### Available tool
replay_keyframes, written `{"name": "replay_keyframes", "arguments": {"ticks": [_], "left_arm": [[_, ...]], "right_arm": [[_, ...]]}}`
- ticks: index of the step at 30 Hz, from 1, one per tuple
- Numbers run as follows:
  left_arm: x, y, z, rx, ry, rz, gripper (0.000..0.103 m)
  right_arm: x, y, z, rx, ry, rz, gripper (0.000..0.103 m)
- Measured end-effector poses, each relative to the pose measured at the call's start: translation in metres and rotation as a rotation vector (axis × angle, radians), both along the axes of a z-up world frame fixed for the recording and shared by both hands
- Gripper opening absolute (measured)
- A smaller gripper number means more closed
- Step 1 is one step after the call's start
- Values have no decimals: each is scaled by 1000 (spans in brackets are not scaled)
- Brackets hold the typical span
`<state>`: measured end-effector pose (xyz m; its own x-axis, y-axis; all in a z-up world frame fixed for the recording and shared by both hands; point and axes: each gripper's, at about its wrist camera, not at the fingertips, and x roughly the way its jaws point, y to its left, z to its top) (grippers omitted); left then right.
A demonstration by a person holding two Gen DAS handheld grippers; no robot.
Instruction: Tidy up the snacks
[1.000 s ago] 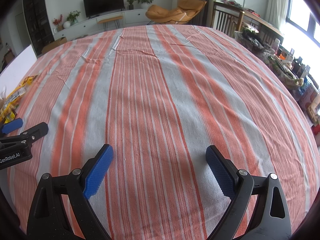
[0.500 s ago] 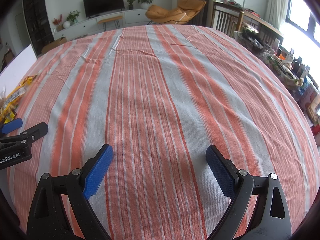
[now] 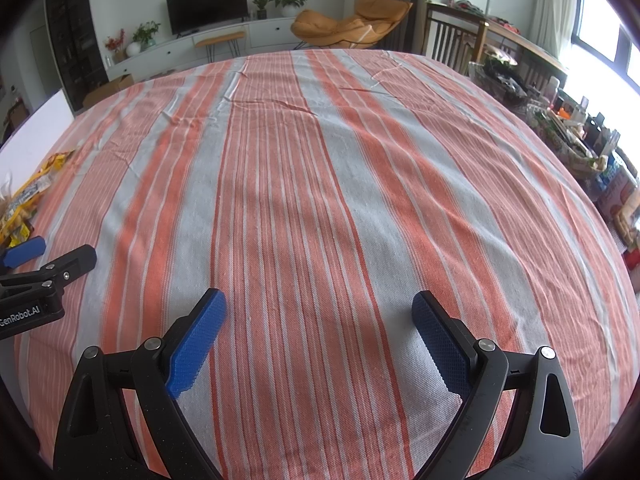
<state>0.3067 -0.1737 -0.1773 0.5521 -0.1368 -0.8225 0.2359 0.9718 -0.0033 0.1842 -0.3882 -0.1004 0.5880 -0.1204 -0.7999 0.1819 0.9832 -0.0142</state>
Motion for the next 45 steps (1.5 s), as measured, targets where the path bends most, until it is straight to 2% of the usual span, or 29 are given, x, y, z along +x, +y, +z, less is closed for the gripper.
{"name": "replay_keyframes", "arguments": {"ticks": [12,15,17,20,23,24,26,28,29,32,33,36,39,43,45], "left_arm": [[0,-1,1,3,2,3,103],[-4,-2,2,17,39,4,103],[-34,0,12,21,11,-28,99],[-103,16,46,-48,-88,-196,100],[-147,54,67,-85,-84,-253,101],[-152,67,71,-86,-81,-238,102],[-156,118,83,-96,-89,-126,102],[-150,170,90,-154,-89,-7,102],[-138,205,90,-210,-70,89,102],[-111,270,74,-307,26,306,101],[-108,281,67,-310,44,356,97],[-100,287,51,-278,68,401,84],[-95,272,45,-176,41,413,76],[-81,259,32,-98,37,411,76],[-77,257,29,-91,15,393,75]], "right_arm": [[0,0,0,0,0,0,96],[0,0,0,0,0,0,96],[0,0,0,0,0,0,96],[0,0,0,0,0,0,96],[0,0,0,-1,0,0,95],[0,0,0,-1,0,0,95],[0,0,0,-1,0,0,95],[0,0,0,-1,0,0,95],[0,0,0,-1,0,0,95],[0,0,0,0,0,0,95],[0,-1,0,0,0,0,95],[0,0,0,0,0,0,95],[0,-1,0,0,0,0,95],[0,0,0,0,0,0,96],[0,0,0,0,0,0,96]]}}
